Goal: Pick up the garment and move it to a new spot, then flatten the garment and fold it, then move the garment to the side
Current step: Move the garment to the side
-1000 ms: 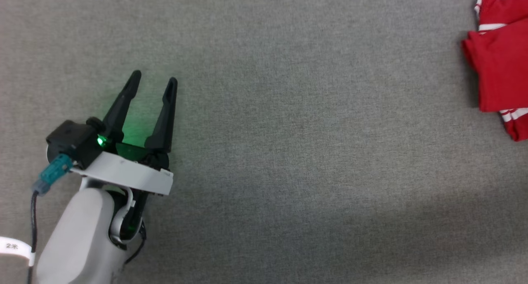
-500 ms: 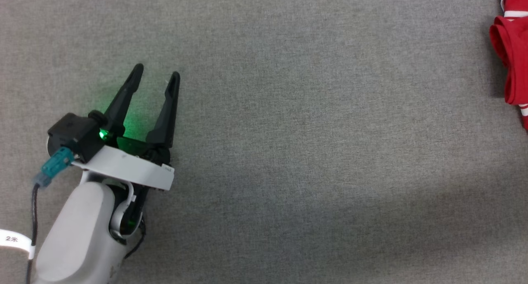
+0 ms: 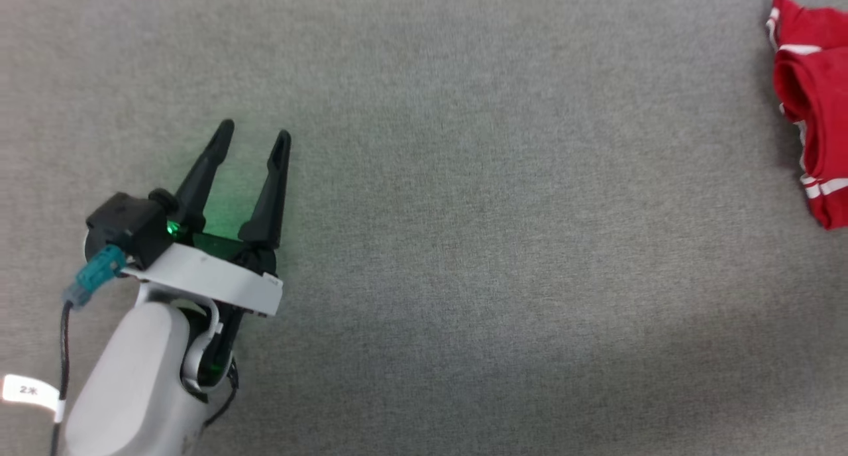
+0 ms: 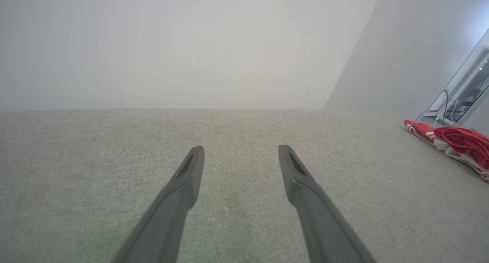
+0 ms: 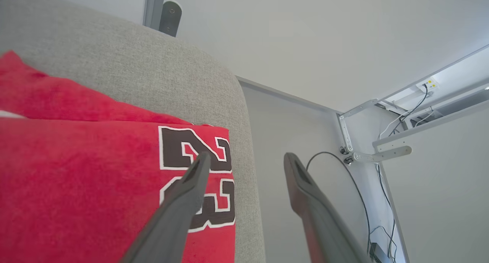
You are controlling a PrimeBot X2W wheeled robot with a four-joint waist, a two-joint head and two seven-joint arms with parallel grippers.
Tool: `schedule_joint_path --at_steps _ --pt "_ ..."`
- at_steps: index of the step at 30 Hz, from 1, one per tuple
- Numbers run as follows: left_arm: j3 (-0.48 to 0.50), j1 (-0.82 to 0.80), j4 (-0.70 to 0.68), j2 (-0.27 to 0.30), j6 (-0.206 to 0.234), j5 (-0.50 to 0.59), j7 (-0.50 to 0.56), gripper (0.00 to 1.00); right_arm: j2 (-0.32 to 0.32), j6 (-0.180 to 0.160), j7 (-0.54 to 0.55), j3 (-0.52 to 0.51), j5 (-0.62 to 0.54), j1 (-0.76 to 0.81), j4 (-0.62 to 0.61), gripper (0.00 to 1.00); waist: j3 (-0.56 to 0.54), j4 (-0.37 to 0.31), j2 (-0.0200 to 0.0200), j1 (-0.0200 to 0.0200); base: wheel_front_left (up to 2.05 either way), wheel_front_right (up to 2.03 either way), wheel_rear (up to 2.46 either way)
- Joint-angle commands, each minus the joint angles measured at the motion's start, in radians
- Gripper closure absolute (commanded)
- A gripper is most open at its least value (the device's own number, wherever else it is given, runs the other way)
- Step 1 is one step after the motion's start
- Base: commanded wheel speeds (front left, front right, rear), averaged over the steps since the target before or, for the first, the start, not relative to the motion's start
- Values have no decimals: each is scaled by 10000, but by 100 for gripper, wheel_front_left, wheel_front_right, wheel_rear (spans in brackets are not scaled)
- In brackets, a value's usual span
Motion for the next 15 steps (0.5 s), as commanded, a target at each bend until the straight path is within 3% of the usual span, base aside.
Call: schedule_joint_path --at_steps 1,15 --pt "45 222 53 -60 -26 -60 10 0 109 -11 -212 53 93 -174 -15 0 -532 77 -1 0 0 0 0" --pt "567 1530 408 -268 -26 -139 10 0 1004 -11 -2097 -133 977 1278 -673 0 -2787 460 -1 0 0 0 0"
